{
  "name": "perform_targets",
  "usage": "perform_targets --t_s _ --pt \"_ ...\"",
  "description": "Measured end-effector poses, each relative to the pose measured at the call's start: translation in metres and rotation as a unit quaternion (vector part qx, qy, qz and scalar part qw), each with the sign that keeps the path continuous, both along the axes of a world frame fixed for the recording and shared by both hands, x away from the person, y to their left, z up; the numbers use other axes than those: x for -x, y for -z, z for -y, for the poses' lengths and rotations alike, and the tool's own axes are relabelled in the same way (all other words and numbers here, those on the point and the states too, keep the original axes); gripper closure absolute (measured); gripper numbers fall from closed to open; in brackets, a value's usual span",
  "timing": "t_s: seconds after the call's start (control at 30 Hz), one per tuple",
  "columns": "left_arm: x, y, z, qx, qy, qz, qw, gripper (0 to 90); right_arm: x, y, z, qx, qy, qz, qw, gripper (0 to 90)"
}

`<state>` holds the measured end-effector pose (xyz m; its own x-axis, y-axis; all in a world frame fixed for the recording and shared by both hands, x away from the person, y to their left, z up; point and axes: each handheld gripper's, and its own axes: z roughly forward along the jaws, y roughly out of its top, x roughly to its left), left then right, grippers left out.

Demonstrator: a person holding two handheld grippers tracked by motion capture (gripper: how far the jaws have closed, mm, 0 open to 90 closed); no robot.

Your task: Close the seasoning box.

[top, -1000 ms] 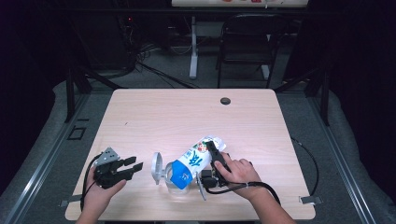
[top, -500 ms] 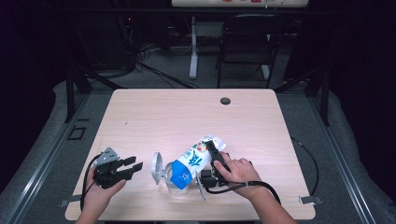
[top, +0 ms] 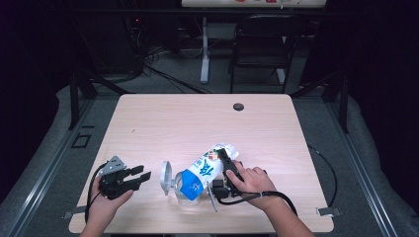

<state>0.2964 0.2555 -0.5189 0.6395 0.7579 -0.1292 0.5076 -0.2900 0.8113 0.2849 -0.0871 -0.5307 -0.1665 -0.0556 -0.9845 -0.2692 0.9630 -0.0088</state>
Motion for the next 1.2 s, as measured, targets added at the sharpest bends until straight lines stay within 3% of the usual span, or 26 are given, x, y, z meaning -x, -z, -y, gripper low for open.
perform_targets --t_s 0.33,0.5,0.53,0.83,1.2 --pt "0.0001 -0.0003 -0.0003 0.000 0.000 0.000 1.0000 57.8 -0.0005 0.0001 0.0001 0.000 -0.004 0.003 1.0000 48.2" --pt "0.0001 -0.0003 -0.0001 0.001 -0.001 0.000 1.0000 57.8 -0.0012 -0.0014 -0.0003 0.009 -0.009 0.009 0.9999 48.3" --pt "0.0001 -0.0004 -0.0003 0.001 -0.001 0.000 1.0000 57.9 0.0004 -0.0034 -0.0008 0.020 -0.001 0.012 0.9997 48.3" --pt "0.0002 -0.0008 -0.0005 0.000 -0.002 0.000 1.0000 57.8 -0.0012 -0.0024 -0.0010 0.019 -0.011 0.011 0.9997 48.6" --pt "0.0002 -0.0008 -0.0006 0.000 -0.001 0.001 1.0000 57.9 -0.0002 -0.0048 -0.0020 0.037 -0.008 0.018 0.9991 49.0"
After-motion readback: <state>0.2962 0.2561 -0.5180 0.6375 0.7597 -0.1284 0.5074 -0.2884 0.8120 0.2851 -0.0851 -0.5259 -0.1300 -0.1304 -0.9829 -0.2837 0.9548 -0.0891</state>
